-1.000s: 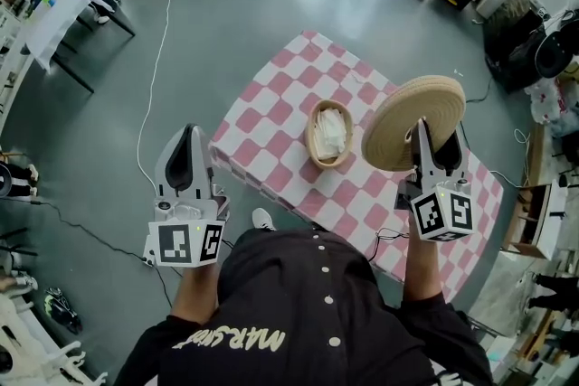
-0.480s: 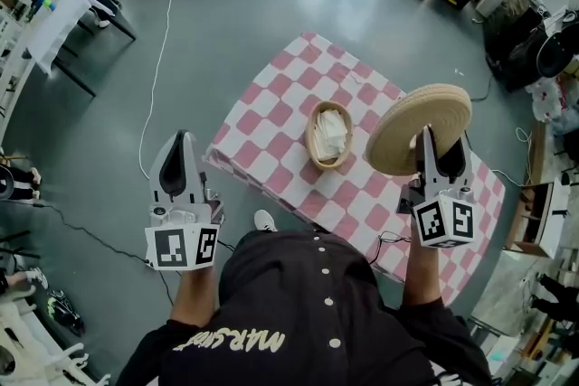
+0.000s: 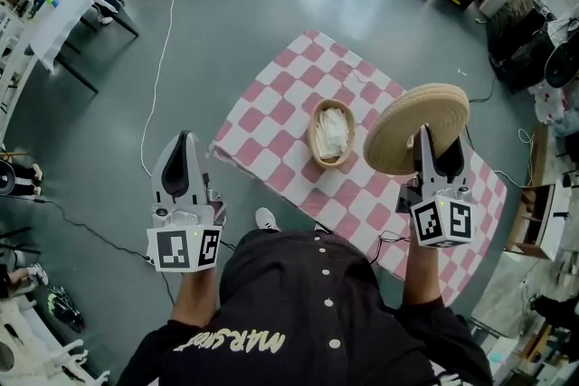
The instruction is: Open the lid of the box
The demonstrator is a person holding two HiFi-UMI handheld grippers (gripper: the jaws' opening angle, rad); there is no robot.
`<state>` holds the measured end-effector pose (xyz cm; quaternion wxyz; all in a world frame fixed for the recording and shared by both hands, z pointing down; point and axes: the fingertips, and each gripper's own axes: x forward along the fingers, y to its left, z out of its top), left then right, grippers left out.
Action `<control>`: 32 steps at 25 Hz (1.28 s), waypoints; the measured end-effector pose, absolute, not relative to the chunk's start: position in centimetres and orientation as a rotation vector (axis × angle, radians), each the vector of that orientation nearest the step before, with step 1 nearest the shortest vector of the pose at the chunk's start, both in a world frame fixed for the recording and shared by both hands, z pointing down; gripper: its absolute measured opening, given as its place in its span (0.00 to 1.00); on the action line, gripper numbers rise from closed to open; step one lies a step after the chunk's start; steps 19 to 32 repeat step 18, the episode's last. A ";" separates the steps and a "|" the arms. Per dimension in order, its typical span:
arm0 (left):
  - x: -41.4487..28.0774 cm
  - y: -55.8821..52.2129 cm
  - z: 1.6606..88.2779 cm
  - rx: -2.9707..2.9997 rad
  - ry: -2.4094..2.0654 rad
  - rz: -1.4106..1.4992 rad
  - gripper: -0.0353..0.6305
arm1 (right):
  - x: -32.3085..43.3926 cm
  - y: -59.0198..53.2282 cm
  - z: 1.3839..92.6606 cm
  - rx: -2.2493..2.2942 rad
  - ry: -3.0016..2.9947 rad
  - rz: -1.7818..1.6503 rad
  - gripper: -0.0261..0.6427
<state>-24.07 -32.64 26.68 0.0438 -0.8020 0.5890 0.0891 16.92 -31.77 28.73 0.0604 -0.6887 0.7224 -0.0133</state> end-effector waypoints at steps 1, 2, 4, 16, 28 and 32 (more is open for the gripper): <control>-24.0 -32.6 26.7 -2.452 1.801 0.272 0.07 | 16.9 -31.8 28.7 -2.085 2.185 -0.043 0.46; -24.0 -32.6 26.6 -2.452 1.800 0.272 0.07 | 16.8 -31.8 28.7 -2.083 2.185 -0.045 0.46; -23.8 -32.6 26.5 -2.453 1.798 0.273 0.07 | 16.8 -31.9 28.7 -2.078 2.190 -0.041 0.46; -23.7 -32.6 26.8 -2.459 1.798 0.267 0.07 | 16.5 -32.1 28.9 -2.073 2.204 -0.028 0.46; -23.7 -32.6 26.8 -2.461 1.802 0.264 0.07 | 16.3 -32.1 28.9 -2.074 2.210 -0.021 0.46; -23.7 -32.6 26.8 -2.461 1.802 0.264 0.07 | 16.3 -32.1 28.9 -2.074 2.210 -0.021 0.46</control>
